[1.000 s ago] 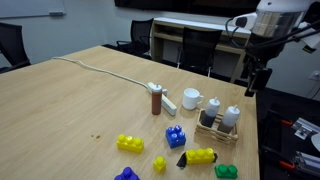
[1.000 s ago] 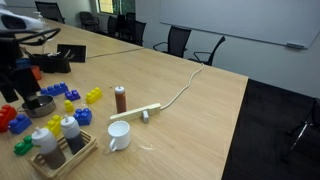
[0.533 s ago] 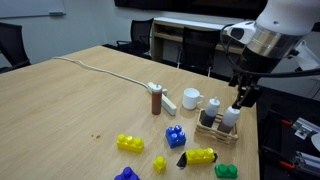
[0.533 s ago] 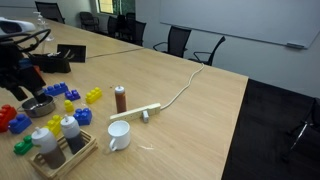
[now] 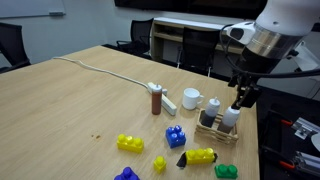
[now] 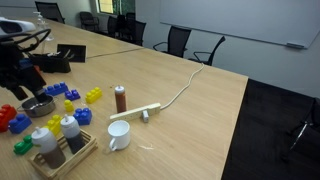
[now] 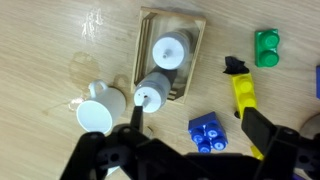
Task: Take the blue block on the right and place it on top of the blue block at the center
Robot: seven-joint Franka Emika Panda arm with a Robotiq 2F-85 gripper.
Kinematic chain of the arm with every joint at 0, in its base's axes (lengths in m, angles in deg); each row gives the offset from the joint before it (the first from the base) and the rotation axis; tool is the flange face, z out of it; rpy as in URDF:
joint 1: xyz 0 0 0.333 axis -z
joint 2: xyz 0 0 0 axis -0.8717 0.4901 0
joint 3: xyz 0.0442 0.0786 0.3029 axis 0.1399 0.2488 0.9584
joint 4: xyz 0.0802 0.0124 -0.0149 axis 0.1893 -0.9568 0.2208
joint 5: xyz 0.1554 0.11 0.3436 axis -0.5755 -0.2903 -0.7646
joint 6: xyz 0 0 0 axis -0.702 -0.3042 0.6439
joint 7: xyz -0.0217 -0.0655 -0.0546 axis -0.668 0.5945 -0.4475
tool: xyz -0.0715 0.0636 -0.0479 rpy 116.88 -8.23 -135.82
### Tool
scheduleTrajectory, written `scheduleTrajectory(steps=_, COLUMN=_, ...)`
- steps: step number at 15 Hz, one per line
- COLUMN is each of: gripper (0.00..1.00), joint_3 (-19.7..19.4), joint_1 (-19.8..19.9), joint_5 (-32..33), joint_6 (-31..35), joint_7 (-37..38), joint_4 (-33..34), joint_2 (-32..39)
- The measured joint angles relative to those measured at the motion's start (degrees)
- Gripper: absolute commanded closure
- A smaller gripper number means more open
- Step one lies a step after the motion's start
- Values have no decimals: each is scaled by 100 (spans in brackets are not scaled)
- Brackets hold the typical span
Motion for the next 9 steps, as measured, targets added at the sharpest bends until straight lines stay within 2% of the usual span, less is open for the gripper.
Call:
scheduleTrajectory(steps=4, gripper=0, joint_3=168, joint_1=-81, joint_5=243, joint_6=589, joint_7=31, joint_4=38, joint_2=477)
scheduleTrajectory(steps=9, gripper=0, joint_3=191, joint_1=-91, joint_5=986, joint_6=1024, joint_7=478, joint_4=486, joint_2=1473)
